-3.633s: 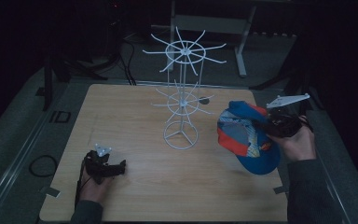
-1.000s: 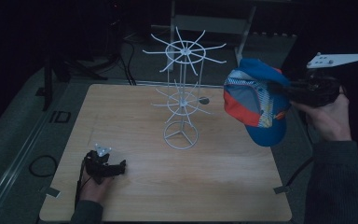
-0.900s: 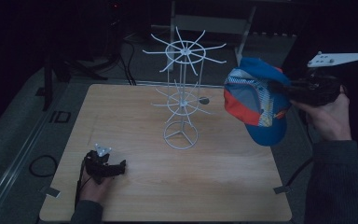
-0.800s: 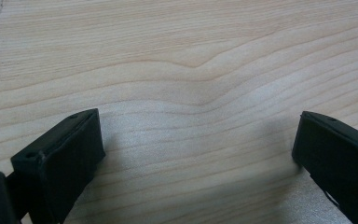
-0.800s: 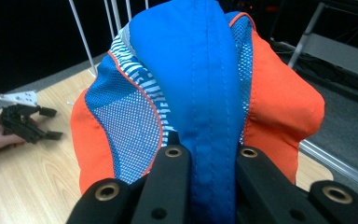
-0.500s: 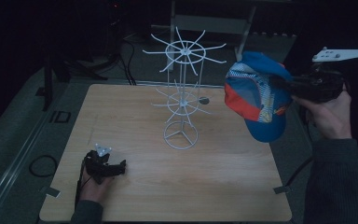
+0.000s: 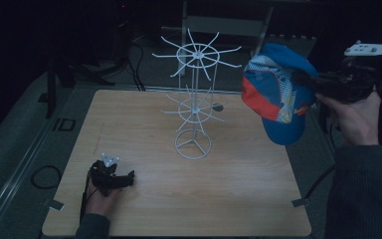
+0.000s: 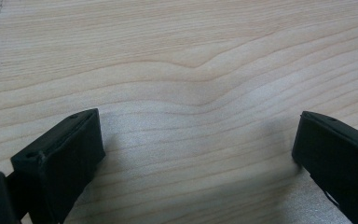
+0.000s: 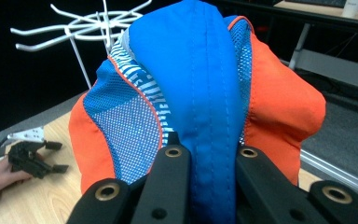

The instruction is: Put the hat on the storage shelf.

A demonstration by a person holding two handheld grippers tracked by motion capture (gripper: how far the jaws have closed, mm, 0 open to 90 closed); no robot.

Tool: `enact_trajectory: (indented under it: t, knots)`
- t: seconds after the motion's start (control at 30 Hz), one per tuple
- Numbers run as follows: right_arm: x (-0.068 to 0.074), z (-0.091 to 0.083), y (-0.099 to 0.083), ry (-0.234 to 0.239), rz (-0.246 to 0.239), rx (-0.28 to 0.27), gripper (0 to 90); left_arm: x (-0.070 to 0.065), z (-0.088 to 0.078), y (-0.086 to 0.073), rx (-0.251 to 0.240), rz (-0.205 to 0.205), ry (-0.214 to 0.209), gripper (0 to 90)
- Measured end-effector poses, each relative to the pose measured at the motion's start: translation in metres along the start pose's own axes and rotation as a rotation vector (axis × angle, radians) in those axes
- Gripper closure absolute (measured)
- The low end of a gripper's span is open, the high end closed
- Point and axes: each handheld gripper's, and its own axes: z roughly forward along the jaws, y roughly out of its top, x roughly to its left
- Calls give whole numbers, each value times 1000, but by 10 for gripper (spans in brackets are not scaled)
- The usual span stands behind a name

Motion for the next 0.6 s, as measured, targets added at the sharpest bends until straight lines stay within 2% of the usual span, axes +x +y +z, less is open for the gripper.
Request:
enact_trajectory:
  t: [0.6]
  knots:
    - [-1,-3,17,-21,63,-79,886,0,0,0,-1,0,1,23]
